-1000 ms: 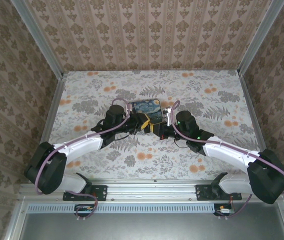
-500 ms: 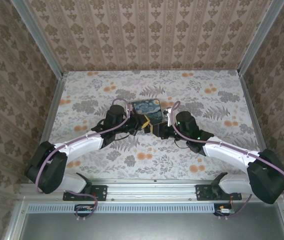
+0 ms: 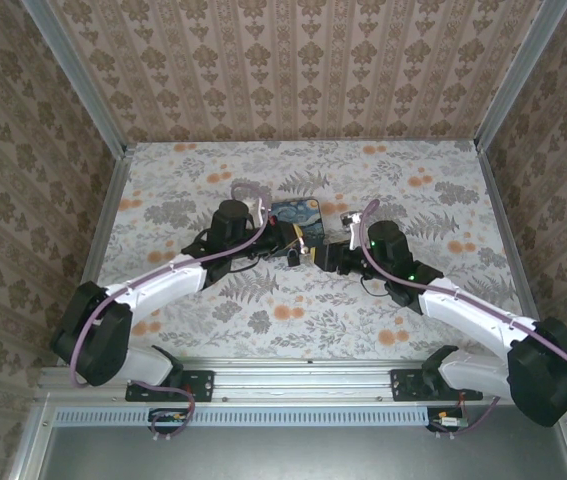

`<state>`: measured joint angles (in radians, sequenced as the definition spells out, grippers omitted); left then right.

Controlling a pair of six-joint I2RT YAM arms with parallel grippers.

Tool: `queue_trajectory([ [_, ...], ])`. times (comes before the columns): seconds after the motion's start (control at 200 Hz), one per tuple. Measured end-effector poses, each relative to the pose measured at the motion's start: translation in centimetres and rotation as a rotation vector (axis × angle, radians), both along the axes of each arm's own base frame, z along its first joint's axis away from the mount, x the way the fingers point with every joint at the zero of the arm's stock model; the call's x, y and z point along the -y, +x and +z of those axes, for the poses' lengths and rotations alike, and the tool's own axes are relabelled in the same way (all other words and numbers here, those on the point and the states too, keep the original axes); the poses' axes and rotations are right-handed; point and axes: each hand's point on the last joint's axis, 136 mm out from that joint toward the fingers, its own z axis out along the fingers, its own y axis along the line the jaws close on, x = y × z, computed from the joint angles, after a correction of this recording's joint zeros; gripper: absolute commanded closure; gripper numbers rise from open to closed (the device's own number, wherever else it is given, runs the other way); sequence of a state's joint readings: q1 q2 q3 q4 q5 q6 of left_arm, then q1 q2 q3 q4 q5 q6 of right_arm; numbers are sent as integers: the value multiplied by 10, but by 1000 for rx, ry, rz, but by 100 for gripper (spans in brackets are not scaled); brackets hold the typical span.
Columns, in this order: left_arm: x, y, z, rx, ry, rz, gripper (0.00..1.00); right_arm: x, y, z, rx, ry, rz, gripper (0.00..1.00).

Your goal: Unlock the padlock with the key

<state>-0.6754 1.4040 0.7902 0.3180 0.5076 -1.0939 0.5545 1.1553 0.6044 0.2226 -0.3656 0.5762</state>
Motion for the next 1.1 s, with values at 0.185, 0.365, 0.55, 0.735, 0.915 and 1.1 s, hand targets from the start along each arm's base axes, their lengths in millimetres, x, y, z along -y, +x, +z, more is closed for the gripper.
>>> queue_trajectory([
  [0.185,6,0,1,18,-22,-33,100,-8,-2,3,10,36,44,57],
  [0.365,10,1,9,38,-59,-44,100,-16,-3,-7,-22,47,83,60],
  [0.55,12,2,13,37,-83,-50,100,-17,0,-9,-37,62,83,66],
  [0.735,13,2,12,31,-86,-51,100,-14,2,-8,-36,65,73,61],
  [0.915,14,1,10,20,-86,-60,100,-13,2,-9,-30,56,76,64],
  [1.1,15,-1,6,10,-83,-72,100,-13,2,-8,-32,53,78,69],
])
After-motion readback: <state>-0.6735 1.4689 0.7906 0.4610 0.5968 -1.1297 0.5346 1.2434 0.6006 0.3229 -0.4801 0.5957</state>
